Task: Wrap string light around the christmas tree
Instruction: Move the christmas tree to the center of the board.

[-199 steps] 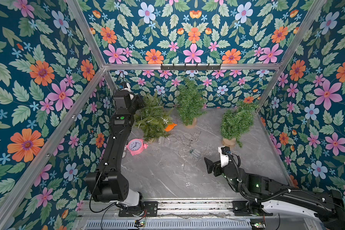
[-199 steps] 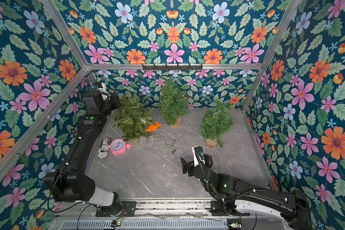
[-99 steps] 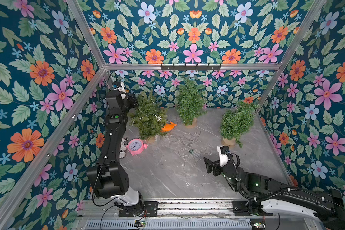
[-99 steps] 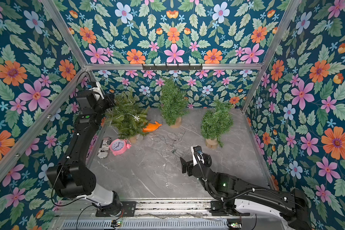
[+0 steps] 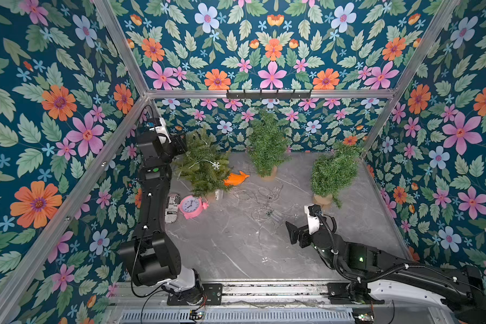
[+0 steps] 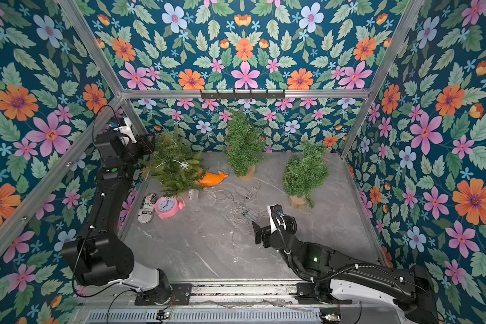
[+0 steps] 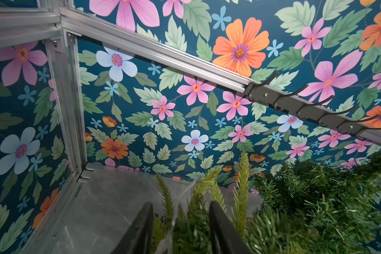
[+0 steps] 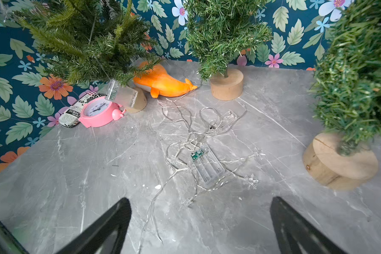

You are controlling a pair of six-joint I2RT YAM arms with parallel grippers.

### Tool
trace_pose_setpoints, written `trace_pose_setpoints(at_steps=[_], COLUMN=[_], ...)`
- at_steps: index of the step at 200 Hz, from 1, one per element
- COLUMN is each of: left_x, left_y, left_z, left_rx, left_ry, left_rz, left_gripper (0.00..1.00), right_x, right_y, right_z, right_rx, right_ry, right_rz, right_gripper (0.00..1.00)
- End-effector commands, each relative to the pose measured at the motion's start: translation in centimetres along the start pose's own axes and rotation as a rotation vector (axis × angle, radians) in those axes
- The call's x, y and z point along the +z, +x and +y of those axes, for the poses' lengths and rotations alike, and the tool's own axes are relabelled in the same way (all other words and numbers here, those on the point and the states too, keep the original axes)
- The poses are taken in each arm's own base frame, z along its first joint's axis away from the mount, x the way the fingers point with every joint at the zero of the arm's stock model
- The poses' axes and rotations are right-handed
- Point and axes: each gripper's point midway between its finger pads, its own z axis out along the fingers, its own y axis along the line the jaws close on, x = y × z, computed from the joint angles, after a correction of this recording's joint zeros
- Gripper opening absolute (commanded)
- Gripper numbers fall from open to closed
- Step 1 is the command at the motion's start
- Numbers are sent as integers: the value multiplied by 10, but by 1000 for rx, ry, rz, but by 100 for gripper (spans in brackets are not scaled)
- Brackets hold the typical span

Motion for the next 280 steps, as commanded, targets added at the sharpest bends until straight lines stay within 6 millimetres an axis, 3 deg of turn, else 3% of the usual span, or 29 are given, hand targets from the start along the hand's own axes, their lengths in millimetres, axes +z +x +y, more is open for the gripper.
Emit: trace_pose_setpoints(at_steps=[1, 45, 95, 127, 161, 201, 223, 239, 280], left_x=[-8, -30, -58, -86, -112, -133, -138, -146, -168], left_y=[-19, -49, -75, -76, -49, 2, 40, 56, 86], left_z=[-7, -22, -22, -32, -49, -114, -180, -224, -276], left_rx=[1, -12, -73, -115, -171, -192, -144, -84, -62], left_ry=[7, 19, -61, -62, -14, 258, 464, 560, 649], left_rz=[-54, -129, -187, -194, -91, 66, 207, 276, 337], left_gripper=[44, 55, 58, 59, 58, 51, 50, 47, 44], right_x=[-1, -2, -4, -8, -11, -14, -16, -18, -23], right_y=[-6, -6, -11, -18, -20, -23, -29, -36, -44], right_z=[2, 1, 3, 2, 0, -3, -8, -13, -34], right_rx=[6, 11, 17, -1, -24, -55, -64, -62, -9], right_ry=[-2, -5, -15, -11, -6, 11, 29, 48, 115], right_rz=[-11, -11, -20, -29, -12, 2, 10, 8, 13], right_gripper=[99, 99, 99, 99, 99, 99, 99, 99, 99])
